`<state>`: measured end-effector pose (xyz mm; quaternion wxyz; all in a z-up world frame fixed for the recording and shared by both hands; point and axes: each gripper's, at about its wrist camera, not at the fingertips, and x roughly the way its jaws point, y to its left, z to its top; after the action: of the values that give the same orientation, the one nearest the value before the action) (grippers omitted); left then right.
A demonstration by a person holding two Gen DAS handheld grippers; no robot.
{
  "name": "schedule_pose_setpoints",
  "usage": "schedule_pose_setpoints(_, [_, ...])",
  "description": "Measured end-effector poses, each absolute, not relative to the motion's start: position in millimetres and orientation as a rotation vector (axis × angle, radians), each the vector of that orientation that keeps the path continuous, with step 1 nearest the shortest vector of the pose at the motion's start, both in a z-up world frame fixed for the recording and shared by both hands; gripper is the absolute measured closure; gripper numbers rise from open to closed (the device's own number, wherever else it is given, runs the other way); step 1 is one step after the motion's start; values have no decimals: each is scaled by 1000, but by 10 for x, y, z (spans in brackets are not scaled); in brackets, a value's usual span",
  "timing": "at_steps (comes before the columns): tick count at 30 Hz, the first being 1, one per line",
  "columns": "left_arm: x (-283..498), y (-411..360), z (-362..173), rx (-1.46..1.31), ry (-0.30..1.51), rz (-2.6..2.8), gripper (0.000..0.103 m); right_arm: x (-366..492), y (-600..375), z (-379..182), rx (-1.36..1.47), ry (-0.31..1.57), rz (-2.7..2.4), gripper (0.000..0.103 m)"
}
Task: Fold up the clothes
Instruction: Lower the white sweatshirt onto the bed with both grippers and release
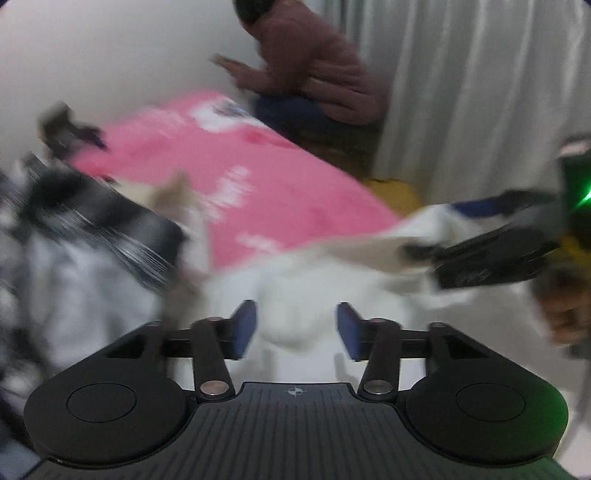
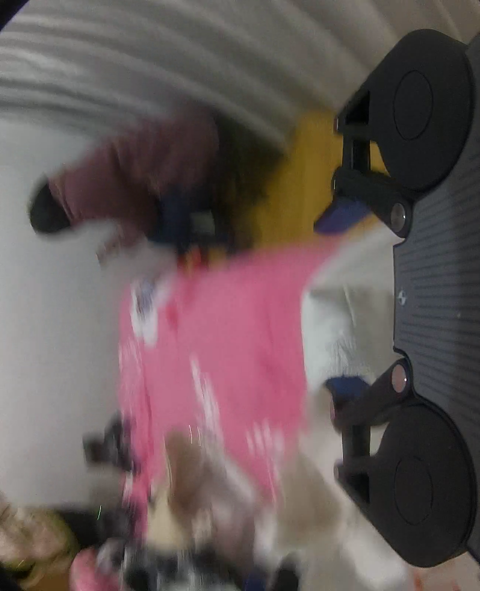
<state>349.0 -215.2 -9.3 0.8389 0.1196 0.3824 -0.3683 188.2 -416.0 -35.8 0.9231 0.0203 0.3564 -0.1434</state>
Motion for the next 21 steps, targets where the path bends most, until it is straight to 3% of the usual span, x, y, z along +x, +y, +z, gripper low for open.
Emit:
schedule_pose_setpoints(7, [3156,-1788,269,206,762,-705,52,1580,-4161,-122,115,707,-279,3])
schedule_pose_setpoints(12, [2556,-1639,415,243,774,-778,52,931,-4463,370,292,653,-286,3])
schedule_pose_setpoints(16, [2108,-1757,254,282,858,-892,52,14,-4414,592,382,644,-273,3])
schedule_pose_setpoints(21, [1607,-1939,-52,213,977,-1033,52,-842,-3968,452,346,764,-219,3])
